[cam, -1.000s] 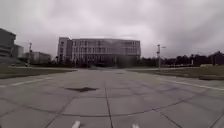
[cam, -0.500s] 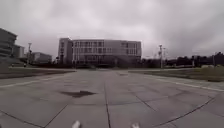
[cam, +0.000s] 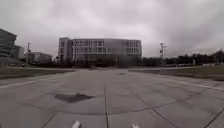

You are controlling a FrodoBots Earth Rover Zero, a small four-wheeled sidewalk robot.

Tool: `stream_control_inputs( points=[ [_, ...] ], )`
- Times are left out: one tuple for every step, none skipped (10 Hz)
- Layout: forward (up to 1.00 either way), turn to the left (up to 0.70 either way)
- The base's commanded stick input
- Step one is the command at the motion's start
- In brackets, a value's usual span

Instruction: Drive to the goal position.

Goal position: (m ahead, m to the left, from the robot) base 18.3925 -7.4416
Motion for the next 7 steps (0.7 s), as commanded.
stream_control_inputs(
  points=[
    [0.7, 0.0],
    [0.7, 0.0],
    [0.7, 0.0],
    [0.7, 0.0],
    [0.7, 0.0],
    [0.7, 0.0],
    [0.7, 0.0]
  ],
)
